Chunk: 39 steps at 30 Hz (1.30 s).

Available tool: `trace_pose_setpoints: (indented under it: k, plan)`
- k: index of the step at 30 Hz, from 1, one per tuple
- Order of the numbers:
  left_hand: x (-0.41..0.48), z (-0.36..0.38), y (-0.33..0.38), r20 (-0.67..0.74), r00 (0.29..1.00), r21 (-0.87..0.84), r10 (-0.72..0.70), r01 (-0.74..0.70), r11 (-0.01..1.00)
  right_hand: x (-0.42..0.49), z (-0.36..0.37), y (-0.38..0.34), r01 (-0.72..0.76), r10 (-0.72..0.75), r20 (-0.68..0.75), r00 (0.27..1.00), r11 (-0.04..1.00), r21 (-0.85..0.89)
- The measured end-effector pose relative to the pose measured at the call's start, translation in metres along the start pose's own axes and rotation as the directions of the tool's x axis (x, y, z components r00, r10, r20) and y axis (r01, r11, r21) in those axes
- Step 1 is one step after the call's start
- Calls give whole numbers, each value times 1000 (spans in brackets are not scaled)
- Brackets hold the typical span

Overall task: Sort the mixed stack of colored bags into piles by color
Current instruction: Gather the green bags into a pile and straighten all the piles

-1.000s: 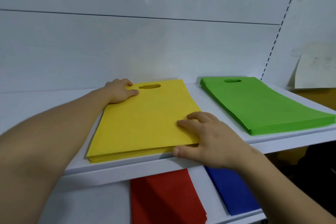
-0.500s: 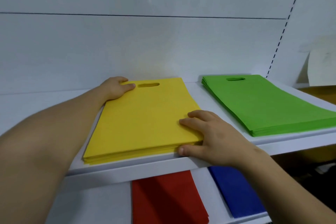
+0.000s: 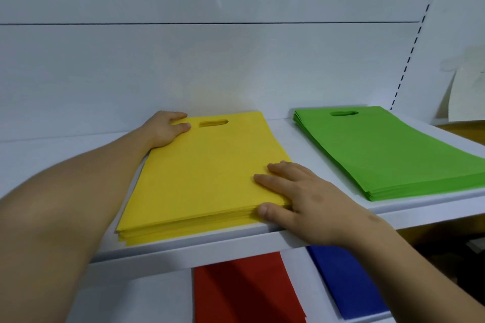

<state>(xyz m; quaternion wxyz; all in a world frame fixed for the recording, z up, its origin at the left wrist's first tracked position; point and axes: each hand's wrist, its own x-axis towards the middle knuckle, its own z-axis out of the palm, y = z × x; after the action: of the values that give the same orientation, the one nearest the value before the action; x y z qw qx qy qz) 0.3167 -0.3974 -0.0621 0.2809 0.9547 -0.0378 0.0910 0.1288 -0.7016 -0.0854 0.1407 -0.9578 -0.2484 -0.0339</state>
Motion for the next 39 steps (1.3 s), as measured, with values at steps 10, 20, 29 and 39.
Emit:
trace_pose_setpoints:
  k: [10,20,29,39]
  plan:
    - [5,2,0,-27,997,-140,-67,63,988,0,0,0,-18,18,25,1000,1000,-6]
    - [-1,3,-2,-17,999,-150,-52,49,988,-1,0,-5,-88,89,48,995,996,-25]
    - [-3,4,-1,-61,993,-220,-102,87,972,-1,2,-6,-131,130,10,991,991,4]
    - [-5,1,5,-46,990,-372,-131,105,922,-4,1,-5,-157,166,-76,983,982,105]
